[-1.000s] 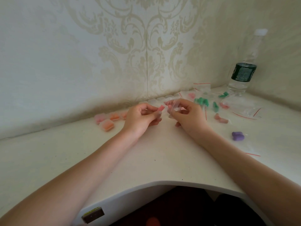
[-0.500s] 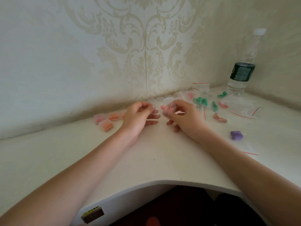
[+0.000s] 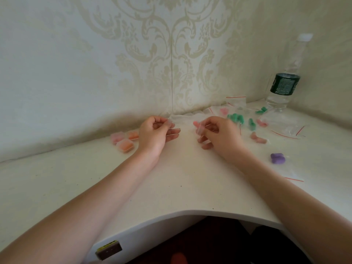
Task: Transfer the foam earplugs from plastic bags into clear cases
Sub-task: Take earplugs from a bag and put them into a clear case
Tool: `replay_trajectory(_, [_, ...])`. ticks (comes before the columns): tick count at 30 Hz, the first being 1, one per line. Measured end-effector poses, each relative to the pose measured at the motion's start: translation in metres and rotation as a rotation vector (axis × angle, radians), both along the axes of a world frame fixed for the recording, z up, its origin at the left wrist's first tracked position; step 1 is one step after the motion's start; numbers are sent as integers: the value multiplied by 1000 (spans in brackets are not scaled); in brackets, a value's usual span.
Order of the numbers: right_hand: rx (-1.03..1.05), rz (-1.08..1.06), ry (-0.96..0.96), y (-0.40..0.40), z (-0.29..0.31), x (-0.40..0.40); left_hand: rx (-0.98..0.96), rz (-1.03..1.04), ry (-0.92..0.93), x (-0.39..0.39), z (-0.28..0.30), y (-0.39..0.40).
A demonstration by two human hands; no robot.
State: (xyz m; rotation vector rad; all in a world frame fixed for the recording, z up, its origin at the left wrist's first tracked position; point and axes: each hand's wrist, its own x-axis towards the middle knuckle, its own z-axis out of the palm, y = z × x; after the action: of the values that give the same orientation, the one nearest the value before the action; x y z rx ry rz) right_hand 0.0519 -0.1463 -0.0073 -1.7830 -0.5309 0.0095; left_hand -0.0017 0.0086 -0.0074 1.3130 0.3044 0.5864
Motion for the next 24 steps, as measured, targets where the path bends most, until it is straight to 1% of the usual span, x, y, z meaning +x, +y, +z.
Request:
replay_trajectory(3, [-25,-15,-15,-1,4,1,-25,66,28,2,-2,4])
replay_trajectory(7, [74,-103,45,-8,7,4,-122,179,51,5,-1,19])
replay_trajectory(9, [103,-146,42,-10,8,5,-134,152,49,3,1,21])
replay_trajectory(12, [187,-116,7,-6,11,0,-109,36,35,0,3,11])
replay_trajectory(14, [240,-45,-38,-3,14,-7,-66,-74,34,-2,2,0])
replay_trajectory(16, [245,50,-51,1,14,-12,-20,-220,47,-3,2,-7])
replay_trajectory(18, [138,91,-126,4,10,-13,56,-330,79,-5,1,-12])
replay_trajectory(19, [62,86,-180,5,7,-11,97,-349,97,-7,1,-13])
replay_trajectory(20, [-3,72,-214,5,3,-8,136,-343,115,-8,2,-13])
replay_trajectory(22, [-85,40,-217,4,-3,-2,236,-275,147,-11,2,-13])
replay_trajectory(23, [-108,22,-202,3,-5,0,324,-204,155,-12,2,-11])
replay_trajectory(24, [-113,8,-181,2,-6,2,456,-99,145,-12,2,-9])
